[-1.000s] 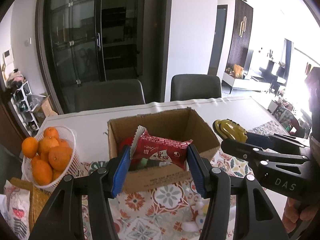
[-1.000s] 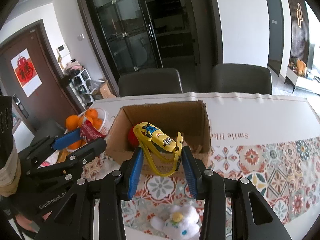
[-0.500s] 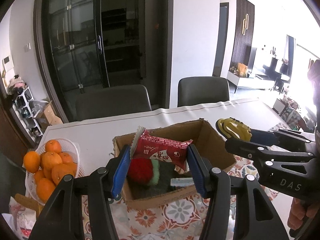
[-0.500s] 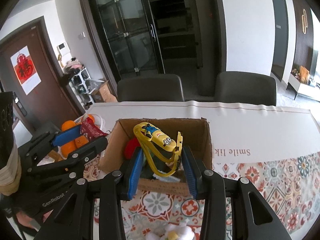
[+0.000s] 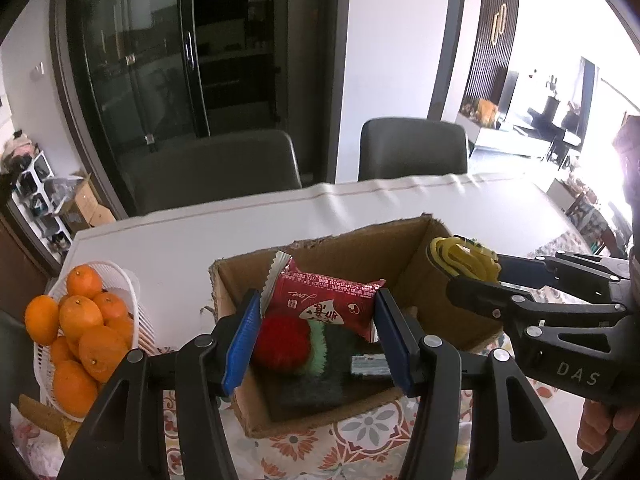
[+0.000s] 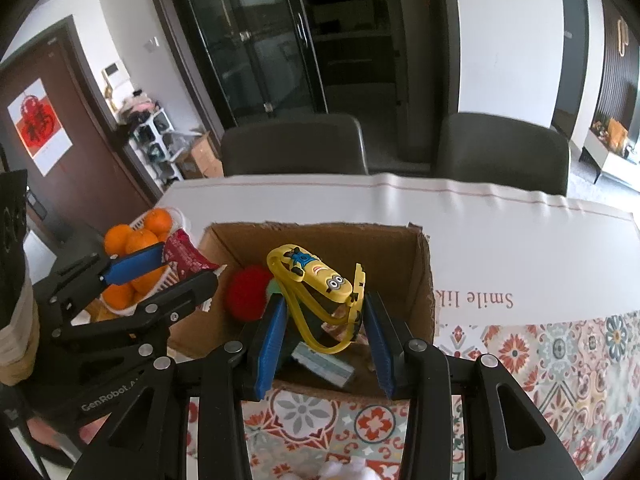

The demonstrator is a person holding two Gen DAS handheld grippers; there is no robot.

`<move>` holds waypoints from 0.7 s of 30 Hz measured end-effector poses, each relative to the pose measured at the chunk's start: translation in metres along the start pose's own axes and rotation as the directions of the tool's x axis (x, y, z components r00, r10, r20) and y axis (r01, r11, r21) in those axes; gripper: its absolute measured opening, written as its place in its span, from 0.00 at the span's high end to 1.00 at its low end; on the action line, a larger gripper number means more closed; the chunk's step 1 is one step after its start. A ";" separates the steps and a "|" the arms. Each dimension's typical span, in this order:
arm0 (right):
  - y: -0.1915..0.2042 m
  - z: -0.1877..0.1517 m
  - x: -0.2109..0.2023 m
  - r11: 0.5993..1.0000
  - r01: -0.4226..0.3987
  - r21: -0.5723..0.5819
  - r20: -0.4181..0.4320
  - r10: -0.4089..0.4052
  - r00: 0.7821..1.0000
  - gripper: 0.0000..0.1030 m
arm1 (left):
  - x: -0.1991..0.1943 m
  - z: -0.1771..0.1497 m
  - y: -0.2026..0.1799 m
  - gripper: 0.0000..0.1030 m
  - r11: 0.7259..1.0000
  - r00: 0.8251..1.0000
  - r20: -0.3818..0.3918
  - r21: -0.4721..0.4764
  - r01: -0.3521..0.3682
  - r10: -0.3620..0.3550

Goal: Organize soft objects
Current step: 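Carry the candy packet and minion toy into the box and release both, then move both tools back toward the white plush bunny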

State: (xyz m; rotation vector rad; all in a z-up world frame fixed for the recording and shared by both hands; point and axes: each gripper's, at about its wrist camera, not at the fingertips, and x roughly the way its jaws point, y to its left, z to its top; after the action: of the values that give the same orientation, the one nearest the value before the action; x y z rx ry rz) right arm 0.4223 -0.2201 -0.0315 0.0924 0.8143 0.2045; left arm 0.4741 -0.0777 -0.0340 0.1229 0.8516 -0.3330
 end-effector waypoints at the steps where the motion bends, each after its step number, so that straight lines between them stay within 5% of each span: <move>1: -0.001 0.001 0.005 1.000 0.000 0.000 -0.013 0.000 1.000 0.60 | 0.006 0.000 0.001 0.46 1.000 1.000 -0.018 0.002 0.003 -0.003; 12: -0.014 -0.005 0.050 1.000 0.012 0.018 -0.118 -0.010 0.993 0.59 | 0.046 -0.007 0.005 0.41 1.000 0.990 -0.140 0.005 -0.005 0.005; 15: -0.018 -0.005 0.058 1.000 0.011 0.019 -0.138 -0.009 0.990 0.55 | 0.046 -0.008 0.004 0.30 1.000 0.989 -0.147 0.016 -0.027 0.029; 17: -0.019 -0.006 0.061 1.000 0.020 0.015 -0.142 -0.018 0.990 0.45 | 0.043 -0.008 0.005 0.28 0.999 0.990 -0.133 0.027 -0.046 0.049; 21: -0.019 -0.007 0.057 0.999 0.052 0.006 -0.121 -0.051 0.991 0.42 | 0.035 -0.012 0.004 0.28 0.997 0.991 -0.114 0.034 -0.069 0.072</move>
State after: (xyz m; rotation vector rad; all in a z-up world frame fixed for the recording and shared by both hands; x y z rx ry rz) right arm 0.4582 -0.2260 -0.0799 0.0676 0.9367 0.1590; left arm 0.4887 -0.0791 -0.0681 0.2008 0.9540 -0.2742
